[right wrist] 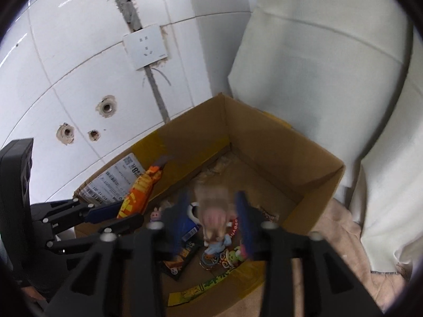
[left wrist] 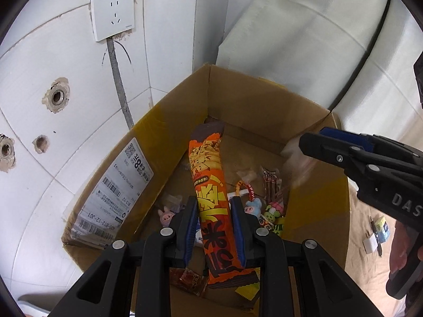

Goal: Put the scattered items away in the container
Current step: 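Open both tools to drop the snack bar and pig keychain into the box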

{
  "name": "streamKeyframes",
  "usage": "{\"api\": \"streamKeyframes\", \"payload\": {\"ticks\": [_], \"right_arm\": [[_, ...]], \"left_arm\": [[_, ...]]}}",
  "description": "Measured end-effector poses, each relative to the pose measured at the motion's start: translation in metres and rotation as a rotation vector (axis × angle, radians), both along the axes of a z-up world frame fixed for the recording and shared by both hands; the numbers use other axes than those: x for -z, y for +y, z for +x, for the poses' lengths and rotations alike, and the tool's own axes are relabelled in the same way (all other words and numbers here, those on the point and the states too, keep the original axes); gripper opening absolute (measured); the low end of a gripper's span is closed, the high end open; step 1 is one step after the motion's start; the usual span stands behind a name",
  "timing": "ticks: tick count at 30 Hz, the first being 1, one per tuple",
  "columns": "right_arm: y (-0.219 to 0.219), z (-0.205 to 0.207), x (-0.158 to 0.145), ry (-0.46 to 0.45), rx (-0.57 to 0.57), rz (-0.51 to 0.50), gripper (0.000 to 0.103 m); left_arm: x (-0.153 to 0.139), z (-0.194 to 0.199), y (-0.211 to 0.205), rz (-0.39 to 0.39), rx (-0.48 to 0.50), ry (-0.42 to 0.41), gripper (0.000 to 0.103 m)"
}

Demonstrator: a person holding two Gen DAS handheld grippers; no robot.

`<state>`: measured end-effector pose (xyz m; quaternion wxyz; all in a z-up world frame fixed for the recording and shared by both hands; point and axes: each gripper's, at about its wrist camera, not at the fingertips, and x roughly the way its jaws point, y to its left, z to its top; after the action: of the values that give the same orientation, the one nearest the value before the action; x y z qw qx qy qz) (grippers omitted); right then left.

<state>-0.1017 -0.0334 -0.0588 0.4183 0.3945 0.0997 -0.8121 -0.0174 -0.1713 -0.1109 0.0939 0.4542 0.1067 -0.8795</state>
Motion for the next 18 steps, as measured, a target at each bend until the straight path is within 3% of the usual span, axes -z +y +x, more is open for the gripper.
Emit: {"api": "streamKeyframes", "payload": {"ticks": [2,6,15,17,18], "right_arm": [[0.003,-0.001,-0.003,-0.001,0.01,-0.013,0.072],[0.013,-0.002,-0.009,0.027,0.043,-0.016,0.075],[0.075,-0.011,-0.011,-0.012,0.169,-0.064,0.083],[0.09,-0.012,-0.01,-0.012,0.197,-0.065,0.083],[0.099,-0.013,-0.01,-0.014,0.213,-0.07,0.083]], "left_arm": [[0.0,-0.001,0.002,-0.001,0.007,-0.004,0.026],[0.001,-0.004,0.005,-0.007,0.015,-0.011,0.026],[0.007,-0.018,0.013,-0.029,0.035,-0.065,0.027],[0.007,-0.02,0.014,-0.023,0.029,-0.063,0.033],[0.006,-0.02,0.015,-0.022,0.027,-0.063,0.049]]}}
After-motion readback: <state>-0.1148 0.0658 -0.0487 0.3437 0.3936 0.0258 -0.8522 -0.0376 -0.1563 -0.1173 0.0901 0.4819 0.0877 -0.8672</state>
